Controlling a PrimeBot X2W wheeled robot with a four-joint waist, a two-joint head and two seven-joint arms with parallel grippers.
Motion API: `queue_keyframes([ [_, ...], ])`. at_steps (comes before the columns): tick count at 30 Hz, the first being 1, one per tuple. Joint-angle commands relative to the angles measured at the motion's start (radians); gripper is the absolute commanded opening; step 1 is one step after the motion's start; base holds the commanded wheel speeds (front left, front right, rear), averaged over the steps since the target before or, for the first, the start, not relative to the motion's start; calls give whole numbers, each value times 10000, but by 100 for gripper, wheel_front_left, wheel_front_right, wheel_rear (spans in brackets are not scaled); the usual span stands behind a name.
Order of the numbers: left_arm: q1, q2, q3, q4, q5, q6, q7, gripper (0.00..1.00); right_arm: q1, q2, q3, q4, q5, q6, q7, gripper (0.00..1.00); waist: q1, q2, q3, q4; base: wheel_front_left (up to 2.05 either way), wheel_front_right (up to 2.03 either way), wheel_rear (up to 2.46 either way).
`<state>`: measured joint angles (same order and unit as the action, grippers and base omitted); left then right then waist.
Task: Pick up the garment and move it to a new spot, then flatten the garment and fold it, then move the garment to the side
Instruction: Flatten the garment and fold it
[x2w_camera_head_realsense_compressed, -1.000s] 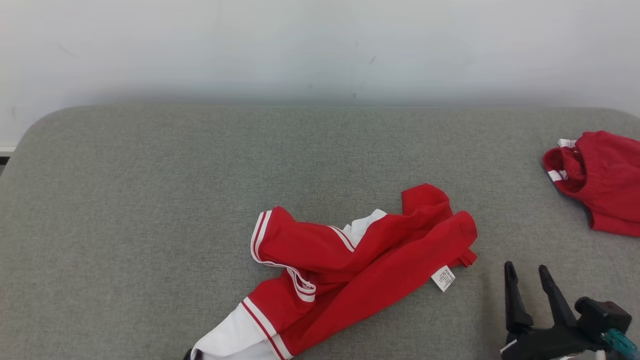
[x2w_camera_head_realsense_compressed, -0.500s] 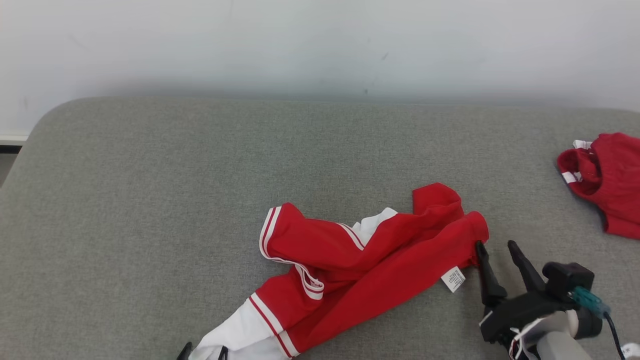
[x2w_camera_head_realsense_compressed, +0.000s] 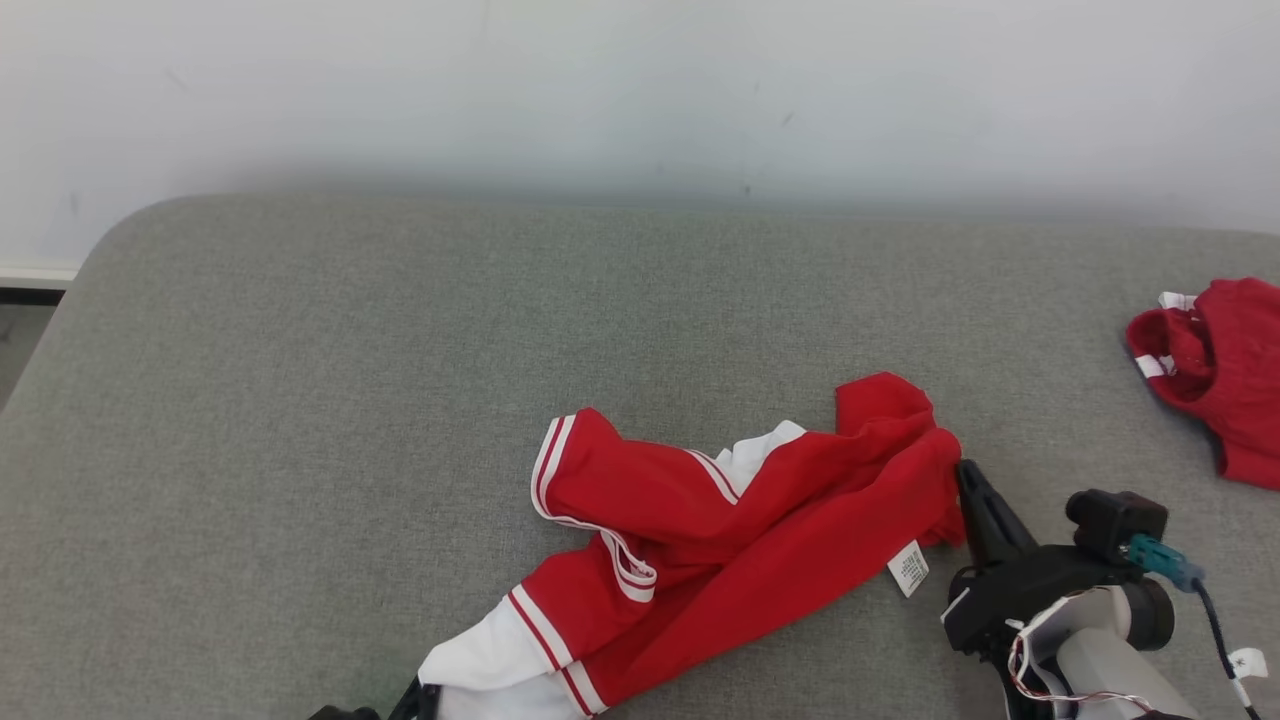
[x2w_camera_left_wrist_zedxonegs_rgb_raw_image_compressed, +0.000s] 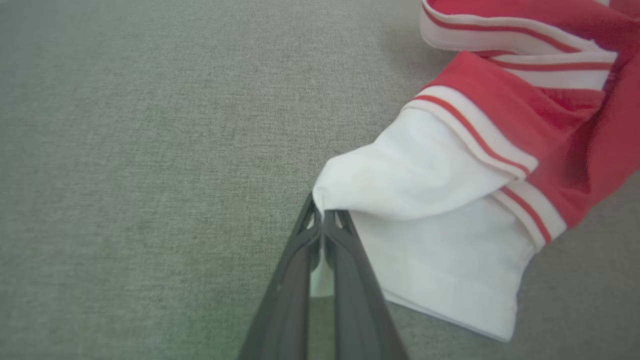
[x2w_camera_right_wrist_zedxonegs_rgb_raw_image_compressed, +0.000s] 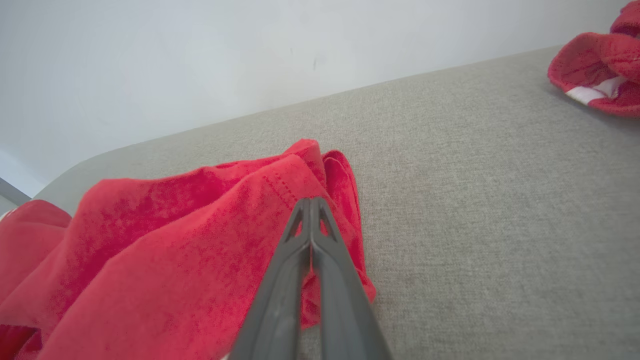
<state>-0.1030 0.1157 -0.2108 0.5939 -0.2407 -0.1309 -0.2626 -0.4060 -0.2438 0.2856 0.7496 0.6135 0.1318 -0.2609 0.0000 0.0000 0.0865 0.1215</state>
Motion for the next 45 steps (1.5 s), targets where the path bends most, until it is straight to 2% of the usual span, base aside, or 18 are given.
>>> queue_keyframes([
  [1, 186, 95, 19, -89, -64, 10, -27, 0, 305, -38, -96, -227, -56, -21, -43, 0, 0, 0, -123, -75, 0, 0, 0],
  [4, 524, 129, 248, -484, -187, 11, -27, 0, 763, -96, -427, -741, -56, -21, -46, 0, 0, 0, -214, -140, 0, 0, 0],
  [8, 904, 211, 324, -689, -165, 10, -27, 0, 1194, -137, -62, -550, 406, -21, -49, 0, 0, 0, -259, -200, 0, 0, 0],
  [9, 929, 210, 343, -738, -168, 10, -27, 0, 1121, -214, -88, -607, 479, -21, -51, 21, 0, 0, -257, -224, 0, 0, 0],
  [10, 929, 210, 343, -738, -168, 10, -27, 0, 1121, -214, -88, -607, 479, -21, -51, 21, 0, 0, -257, -224, 0, 0, 0],
  [11, 954, 219, 319, -794, -116, 10, -27, 18, 1116, -240, -82, -609, 527, -21, -50, 64, 0, 0, -253, -246, 0, 0, 0],
  [12, 976, 200, 311, -840, -96, 8, -27, 59, 1128, -225, -81, -595, 571, -21, -49, 100, 0, 0, -239, -266, 0, 0, 0],
  [13, 988, 172, 282, -867, -93, 9, -27, 100, 1070, -207, -100, -615, 632, -21, -49, 100, 0, 0, -220, -282, 0, 0, 0],
  [23, 592, 230, -91, -849, 109, 7, -27, 100, -6, -175, 749, 74, 1462, -21, -48, 100, 0, 0, -11, -188, 0, 0, 0],
  [33, -84, 271, -588, -145, -321, 9, -27, 100, -908, -371, 1738, 1201, 2664, -21, 234, 100, 0, 0, 208, 26, 0, 0, 0],
  [34, -148, 237, -669, 32, -430, 8, -27, 100, -964, -334, 1837, 1231, 2810, -21, 268, 89, 0, 0, 236, 27, 0, 0, 0],
  [35, -239, 223, -723, 160, -455, 8, -27, 57, -1014, -315, 1936, 1256, 2947, -21, 283, 51, 0, 0, 257, 28, 0, 0, 0],
  [36, -352, 200, -735, 250, -581, 7, -25, 18, -1053, -317, 2031, 1314, 3103, -21, 343, 0, 0, 0, 280, 28, 0, 0, 0],
  [37, -410, 175, -796, 394, -700, 7, -25, 0, -1081, -324, 2166, 1347, 3203, -21, 417, 0, 0, 0, 297, 32, 0, 0, 0],
  [41, -604, 209, -992, 505, -849, 7, -25, 0, -1306, -489, 2466, 1326, 3419, -21, 151, 0, 0, 0, 271, 31, 0, 0, 0],
  [45, -310, 328, -928, 156, -821, 8, -27, 0, -1090, -810, 2480, 969, 2966, -21, -42, 0, 0, 0, 41, 14, 0, 0, 0],
])
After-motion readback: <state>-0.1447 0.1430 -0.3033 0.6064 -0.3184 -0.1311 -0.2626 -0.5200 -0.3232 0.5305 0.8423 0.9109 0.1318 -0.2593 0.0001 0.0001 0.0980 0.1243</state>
